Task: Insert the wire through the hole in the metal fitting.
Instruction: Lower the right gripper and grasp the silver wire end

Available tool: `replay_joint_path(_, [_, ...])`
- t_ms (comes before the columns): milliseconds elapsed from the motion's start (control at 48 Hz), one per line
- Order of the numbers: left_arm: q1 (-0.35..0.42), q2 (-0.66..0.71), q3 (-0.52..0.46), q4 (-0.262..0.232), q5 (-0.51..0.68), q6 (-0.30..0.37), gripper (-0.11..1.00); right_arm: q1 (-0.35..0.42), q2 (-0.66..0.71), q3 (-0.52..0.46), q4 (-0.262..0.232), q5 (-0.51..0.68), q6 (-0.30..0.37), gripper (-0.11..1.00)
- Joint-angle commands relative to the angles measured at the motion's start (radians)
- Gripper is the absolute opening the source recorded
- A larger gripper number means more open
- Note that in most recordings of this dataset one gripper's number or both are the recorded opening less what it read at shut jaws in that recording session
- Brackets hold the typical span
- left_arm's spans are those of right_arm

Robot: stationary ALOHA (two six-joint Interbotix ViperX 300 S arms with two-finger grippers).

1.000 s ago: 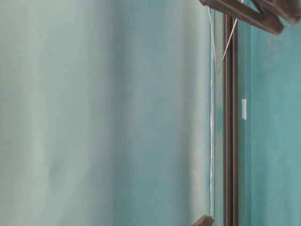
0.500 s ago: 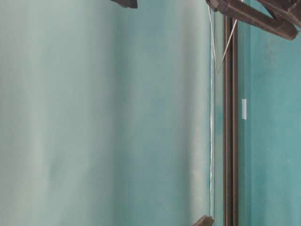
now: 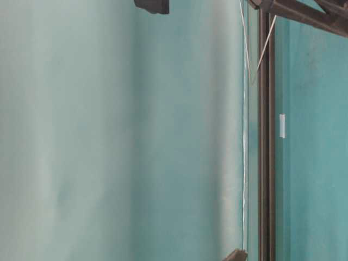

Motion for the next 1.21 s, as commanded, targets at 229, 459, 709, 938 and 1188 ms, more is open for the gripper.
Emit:
replay_joint_path(229, [-0.003, -0.006, -0.012, 0.003, 0.000, -0.005, 0.88, 0.003, -0.002, -0.015, 0.003, 0.003, 0.002, 0.24])
replay_joint_path(459, [-0.003, -0.008, -0.018, 0.003, 0.012, -0.005, 0.88, 0.002, 0.011, -0.028, -0.002, 0.005, 0.000, -0.01])
replay_joint_path(709, [-0.003, -0.006, -0.018, 0.003, 0.018, -0.005, 0.88, 0.002, 0.011, -0.029, -0.005, 0.003, -0.002, -0.01])
replay_joint_path(938, [-0.003, -0.006, -0.018, 0.003, 0.018, -0.005, 0.88, 0.002, 0.011, -0.032, -0.006, 0.000, -0.012, -0.01])
replay_joint_path(1188, [-0.003, -0.008, -0.018, 0.003, 0.018, -0.005, 0.87, 0.002, -0.035, -0.040, -0.006, 0.005, -0.054, -0.01])
